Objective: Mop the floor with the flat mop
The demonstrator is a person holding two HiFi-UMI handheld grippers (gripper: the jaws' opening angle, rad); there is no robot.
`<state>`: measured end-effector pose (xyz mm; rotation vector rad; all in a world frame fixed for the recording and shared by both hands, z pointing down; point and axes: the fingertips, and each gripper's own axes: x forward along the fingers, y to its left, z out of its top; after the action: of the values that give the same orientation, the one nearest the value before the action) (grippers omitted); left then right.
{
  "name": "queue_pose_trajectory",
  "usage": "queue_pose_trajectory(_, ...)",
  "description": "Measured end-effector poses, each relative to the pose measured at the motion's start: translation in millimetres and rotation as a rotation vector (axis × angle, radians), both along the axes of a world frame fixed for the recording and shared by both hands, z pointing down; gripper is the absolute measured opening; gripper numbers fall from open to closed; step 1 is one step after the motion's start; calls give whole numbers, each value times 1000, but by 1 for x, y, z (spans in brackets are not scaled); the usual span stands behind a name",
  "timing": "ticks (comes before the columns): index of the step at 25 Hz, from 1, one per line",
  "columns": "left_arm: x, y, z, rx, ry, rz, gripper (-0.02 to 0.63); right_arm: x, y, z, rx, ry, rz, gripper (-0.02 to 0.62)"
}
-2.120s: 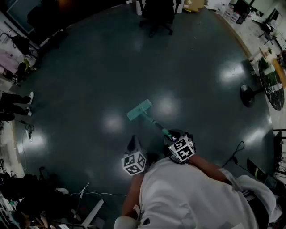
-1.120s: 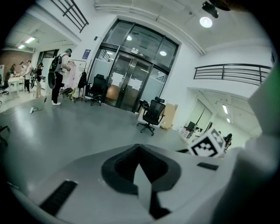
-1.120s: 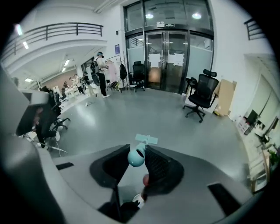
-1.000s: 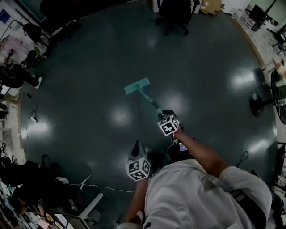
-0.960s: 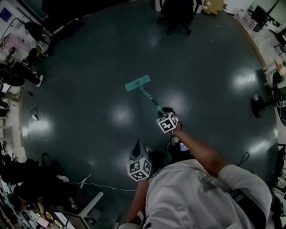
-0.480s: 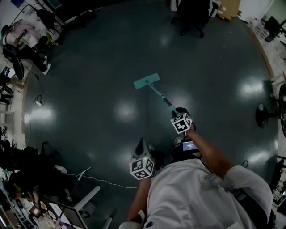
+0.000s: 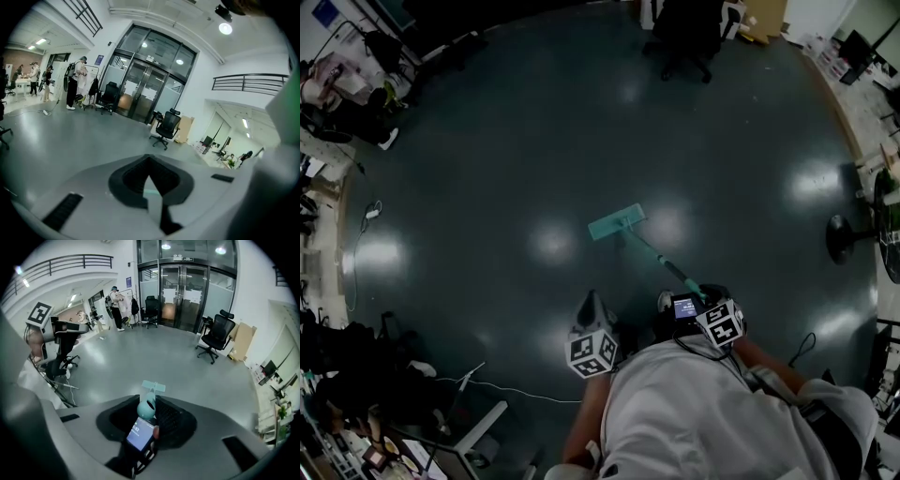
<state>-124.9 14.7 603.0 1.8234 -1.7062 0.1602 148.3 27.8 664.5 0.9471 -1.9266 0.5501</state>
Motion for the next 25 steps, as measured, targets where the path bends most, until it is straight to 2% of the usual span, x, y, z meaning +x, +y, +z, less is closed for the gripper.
queue_pose_trajectory(4, 4, 1, -1, -9, -2, -6, 1, -21, -43, 39, 28, 10, -15, 109)
queue_pose_trajectory(11, -6, 18, -2, -31, -9, -38, 2, -104, -195, 109, 117, 45, 16, 107)
queue_pose_trajectory(14, -16, 28, 2, -42, -16, -60, 0, -128, -226, 116, 112, 60, 18, 107)
queue_pose_trajectory(18, -23, 34, 8, -37, -10, -74, 2, -114, -195, 112, 98, 73, -47, 107)
queue_pose_trajectory(21, -19, 26, 8, -23, -6, -62, 2, -62, -128, 90, 55, 88, -101, 107)
queue_pose_trajectory(23, -15, 19, 4, -10, -3, -49, 0, -24, -74, 60, 8, 91, -113, 109)
queue_pose_trajectory(25, -15, 14, 1, 2, 1, -35, 1, -2, -28, 25, -31, 83, -116, 107)
